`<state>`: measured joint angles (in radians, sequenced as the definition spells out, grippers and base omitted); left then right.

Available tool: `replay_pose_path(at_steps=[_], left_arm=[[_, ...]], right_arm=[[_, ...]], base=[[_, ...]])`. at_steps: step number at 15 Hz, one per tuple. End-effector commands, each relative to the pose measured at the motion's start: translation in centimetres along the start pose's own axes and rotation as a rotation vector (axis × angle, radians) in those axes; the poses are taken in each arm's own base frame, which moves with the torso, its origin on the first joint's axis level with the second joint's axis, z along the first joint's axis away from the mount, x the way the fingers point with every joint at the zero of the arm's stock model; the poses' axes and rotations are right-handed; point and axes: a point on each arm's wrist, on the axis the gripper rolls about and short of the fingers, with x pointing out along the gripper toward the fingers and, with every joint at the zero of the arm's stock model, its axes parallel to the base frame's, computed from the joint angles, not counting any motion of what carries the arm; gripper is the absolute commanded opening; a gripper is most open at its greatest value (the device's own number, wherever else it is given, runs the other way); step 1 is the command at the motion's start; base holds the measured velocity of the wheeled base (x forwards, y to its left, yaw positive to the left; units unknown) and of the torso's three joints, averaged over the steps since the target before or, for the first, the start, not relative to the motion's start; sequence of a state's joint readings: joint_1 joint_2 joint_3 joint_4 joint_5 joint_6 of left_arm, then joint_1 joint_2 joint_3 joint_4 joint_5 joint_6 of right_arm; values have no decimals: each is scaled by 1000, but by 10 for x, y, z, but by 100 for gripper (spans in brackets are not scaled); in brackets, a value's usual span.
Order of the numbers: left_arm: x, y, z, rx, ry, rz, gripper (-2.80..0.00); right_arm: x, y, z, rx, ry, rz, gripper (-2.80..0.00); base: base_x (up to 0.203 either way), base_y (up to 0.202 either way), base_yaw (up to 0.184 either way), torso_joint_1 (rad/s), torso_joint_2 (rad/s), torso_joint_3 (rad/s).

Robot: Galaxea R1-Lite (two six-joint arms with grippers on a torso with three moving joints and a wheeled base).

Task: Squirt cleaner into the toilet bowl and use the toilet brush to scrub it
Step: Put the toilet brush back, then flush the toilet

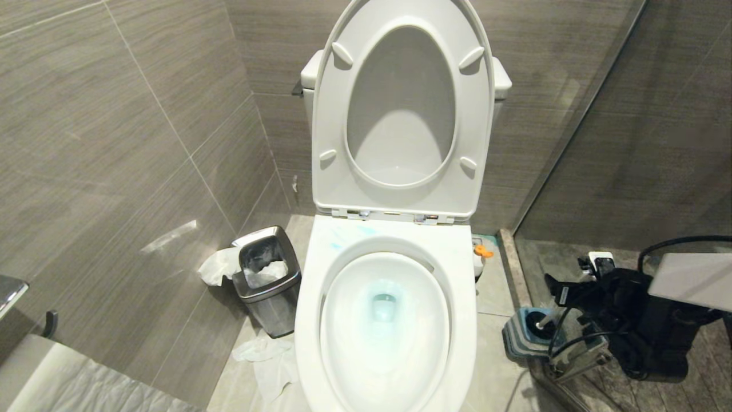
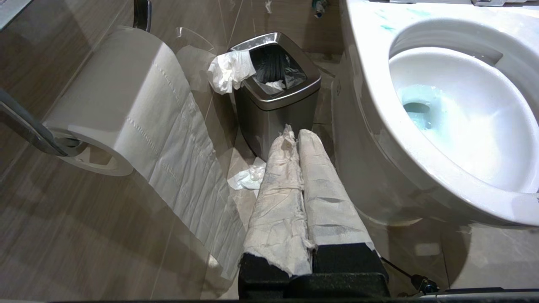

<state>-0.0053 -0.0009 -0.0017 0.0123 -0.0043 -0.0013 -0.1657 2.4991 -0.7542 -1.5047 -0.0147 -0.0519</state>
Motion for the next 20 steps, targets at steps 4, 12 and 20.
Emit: replay_pose_path(at_steps=[4,12,20], left_arm=[[0,0,0,0,1,-1,-280],[0,0,0,0,1,0,-280],[0,0,0,0,1,0,-280]], right_arm=[[-79,1,46,-7,-3,53,0],[-142,-3,94,-23,-136,55,-280],[-161,6,143,-36,-253,100,-280]], base=[[0,0,0,0,0,0],[0,0,0,0,0,0],[0,0,0,0,0,0]])
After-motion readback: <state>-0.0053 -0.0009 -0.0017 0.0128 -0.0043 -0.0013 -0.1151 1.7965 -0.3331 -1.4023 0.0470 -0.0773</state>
